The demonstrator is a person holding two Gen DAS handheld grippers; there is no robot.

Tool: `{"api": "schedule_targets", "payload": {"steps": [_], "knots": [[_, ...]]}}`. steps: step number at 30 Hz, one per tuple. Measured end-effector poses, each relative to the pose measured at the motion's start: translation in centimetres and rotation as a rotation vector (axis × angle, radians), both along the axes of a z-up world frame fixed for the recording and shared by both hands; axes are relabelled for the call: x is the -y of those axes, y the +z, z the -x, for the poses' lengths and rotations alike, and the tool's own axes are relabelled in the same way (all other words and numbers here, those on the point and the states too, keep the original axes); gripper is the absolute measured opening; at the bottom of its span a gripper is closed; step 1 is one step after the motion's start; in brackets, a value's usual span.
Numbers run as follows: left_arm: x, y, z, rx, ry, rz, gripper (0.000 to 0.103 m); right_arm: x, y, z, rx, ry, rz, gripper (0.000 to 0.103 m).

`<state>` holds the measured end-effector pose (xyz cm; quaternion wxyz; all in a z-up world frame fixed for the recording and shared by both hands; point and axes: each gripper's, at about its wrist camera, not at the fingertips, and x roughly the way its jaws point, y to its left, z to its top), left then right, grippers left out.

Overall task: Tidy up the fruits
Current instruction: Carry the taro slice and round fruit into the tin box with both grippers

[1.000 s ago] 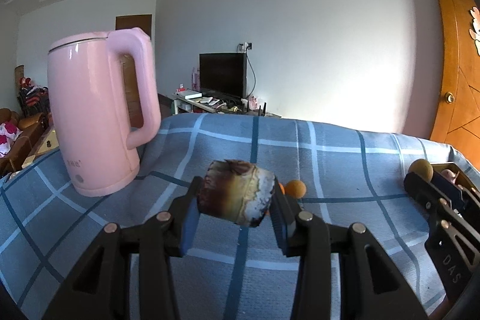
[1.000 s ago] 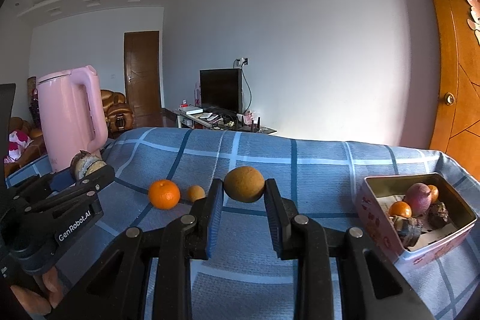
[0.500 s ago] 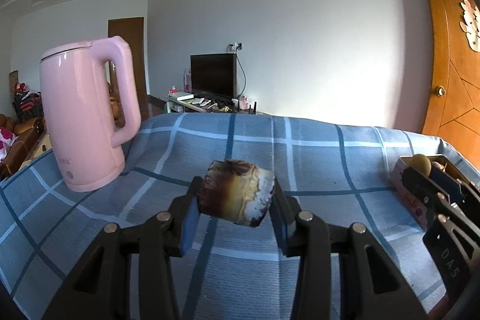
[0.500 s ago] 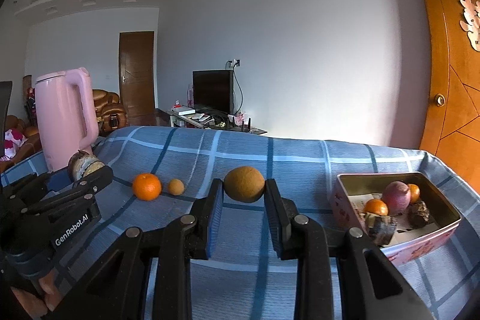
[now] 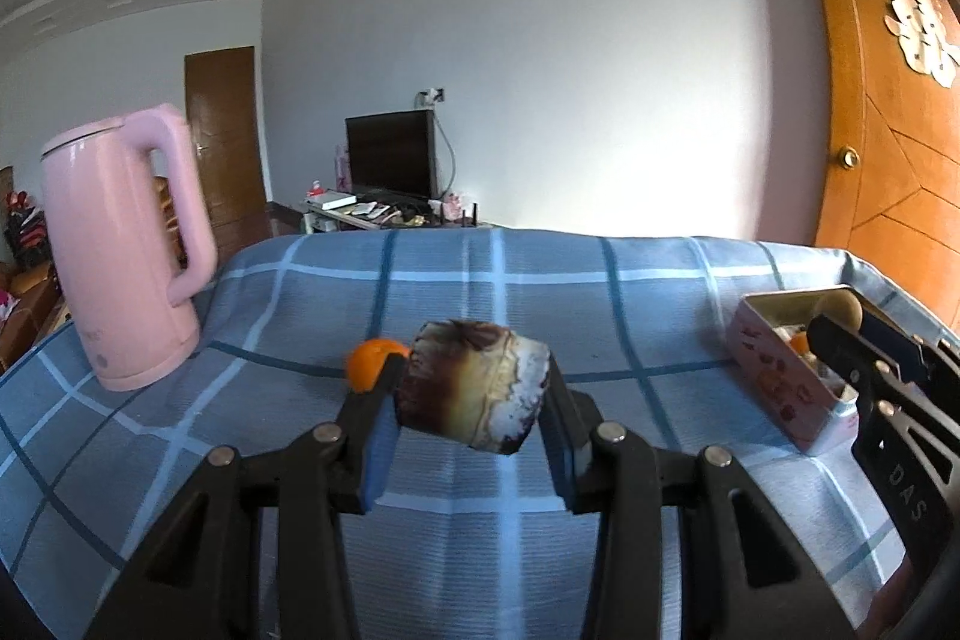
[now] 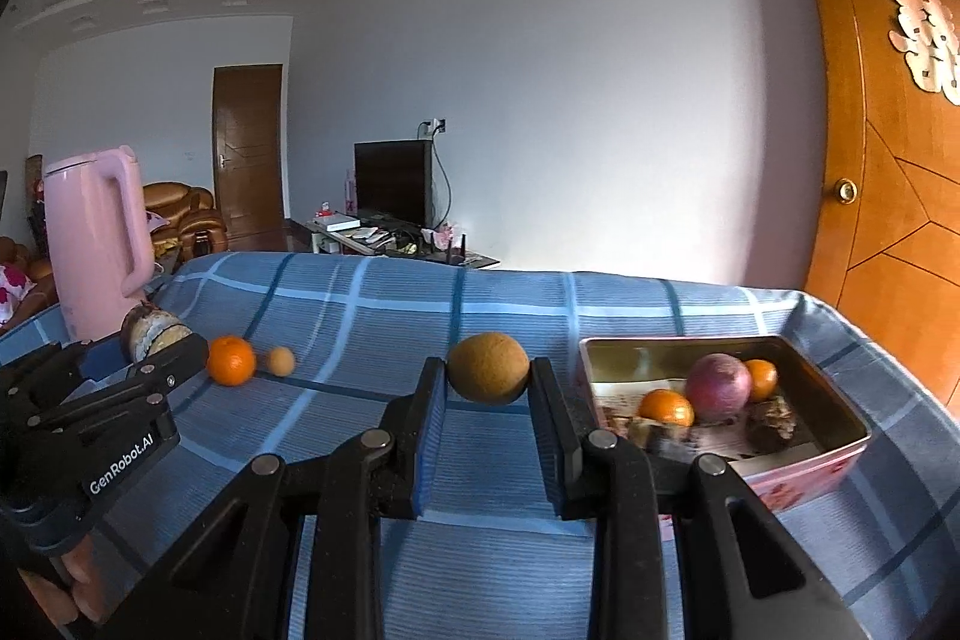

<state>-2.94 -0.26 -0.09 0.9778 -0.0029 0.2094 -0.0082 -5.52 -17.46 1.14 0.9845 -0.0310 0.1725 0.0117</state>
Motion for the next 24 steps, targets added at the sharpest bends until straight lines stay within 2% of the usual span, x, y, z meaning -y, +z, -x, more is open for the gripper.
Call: {"api": "schedule_targets", "payload": {"steps": [24], "knots": [[9.1, 0.4, 1.3, 0.007, -0.103, -0.027, 0.043, 9.3, 0.5, 2.1, 0.026, -0.116, 0.056, 0.030]]}}
